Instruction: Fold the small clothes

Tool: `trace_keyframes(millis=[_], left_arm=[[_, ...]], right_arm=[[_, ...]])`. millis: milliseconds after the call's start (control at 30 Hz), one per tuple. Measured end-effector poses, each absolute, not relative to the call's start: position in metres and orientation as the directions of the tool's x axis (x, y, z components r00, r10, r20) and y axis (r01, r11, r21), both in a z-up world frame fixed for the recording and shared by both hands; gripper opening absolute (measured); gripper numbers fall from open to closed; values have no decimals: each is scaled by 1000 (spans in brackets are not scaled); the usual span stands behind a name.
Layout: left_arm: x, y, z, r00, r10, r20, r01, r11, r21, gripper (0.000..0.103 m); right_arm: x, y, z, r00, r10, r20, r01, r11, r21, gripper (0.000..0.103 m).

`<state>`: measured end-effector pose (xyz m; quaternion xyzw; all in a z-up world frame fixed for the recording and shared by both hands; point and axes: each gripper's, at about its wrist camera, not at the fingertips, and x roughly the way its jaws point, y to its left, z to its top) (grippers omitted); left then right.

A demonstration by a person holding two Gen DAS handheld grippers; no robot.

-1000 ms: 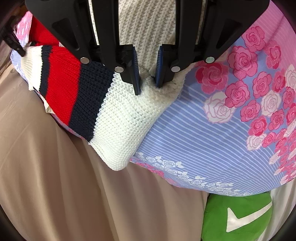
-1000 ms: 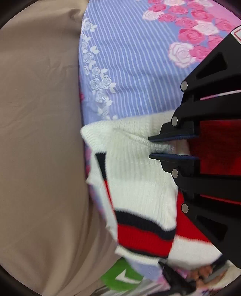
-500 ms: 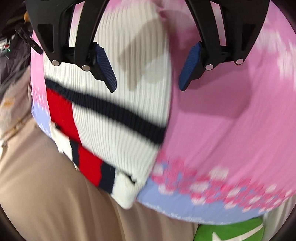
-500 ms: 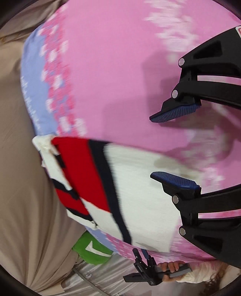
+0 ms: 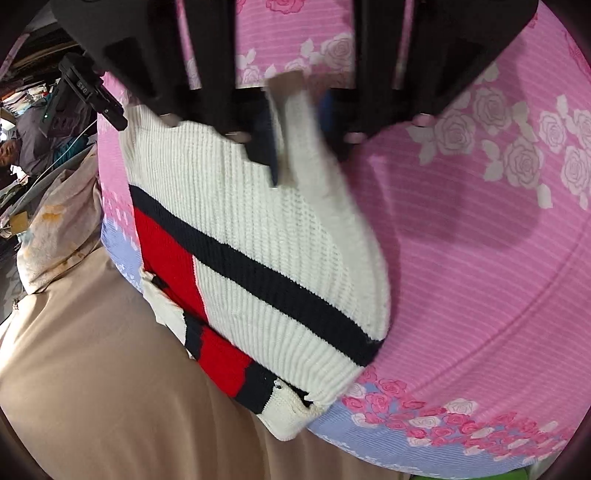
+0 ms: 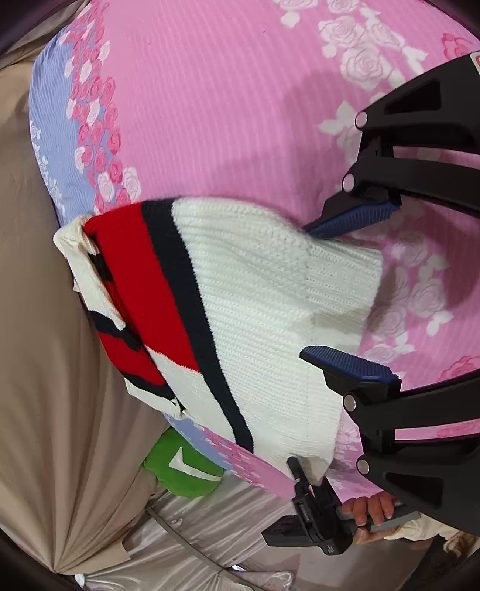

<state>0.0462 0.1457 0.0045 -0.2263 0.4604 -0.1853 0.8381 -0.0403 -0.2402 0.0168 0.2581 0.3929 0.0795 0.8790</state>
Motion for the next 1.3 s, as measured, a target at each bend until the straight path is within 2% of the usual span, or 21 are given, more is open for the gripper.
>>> trace_keyframes(millis=[33, 133, 367, 467, 600, 800, 900, 1000, 1067, 1200, 1300], left_arm=[[44, 146, 8, 521, -519, -678, 103, 827, -553, 7], [29, 149, 32, 586, -510, -630, 145, 831, -537, 6], [-25, 151, 89, 684, -529, -503, 287, 829, -480, 5], [-58, 160, 110, 713, -559, -423, 346, 806, -481, 5], [-95, 176, 132, 730, -600, -328, 402, 765, -503, 5], [-148, 197, 181, 770, -620, -149, 501, 733, -460, 6], [-158, 196, 199, 779, -618, -108, 528, 738, -420, 6], [-147, 188, 204, 787, -602, -136, 512, 759, -402, 6], [-124, 181, 198, 784, -591, -193, 481, 773, -414, 6], [-44, 159, 164, 743, -550, -381, 378, 816, -438, 6], [17, 140, 129, 717, -473, -512, 285, 869, -404, 6]], right_arm=[[-40, -238, 18, 684, 332, -649, 71, 856, 513, 13], [-52, -238, 32, 748, 319, -582, 40, 854, 519, 10], [-115, -241, 91, 891, 302, -339, -103, 862, 497, 7], [-148, -245, 113, 918, 324, -230, -177, 852, 493, 7], [-188, -250, 136, 926, 362, -102, -280, 844, 458, 6], [-246, -245, 176, 904, 417, 90, -419, 829, 369, 6], [-258, -248, 191, 897, 414, 155, -441, 824, 355, 6], [-246, -257, 195, 910, 387, 150, -415, 822, 389, 6], [-224, -264, 190, 926, 362, 102, -370, 828, 421, 5], [-146, -282, 164, 944, 323, -63, -246, 821, 514, 5], [-89, -293, 141, 932, 313, -185, -163, 814, 558, 5]])
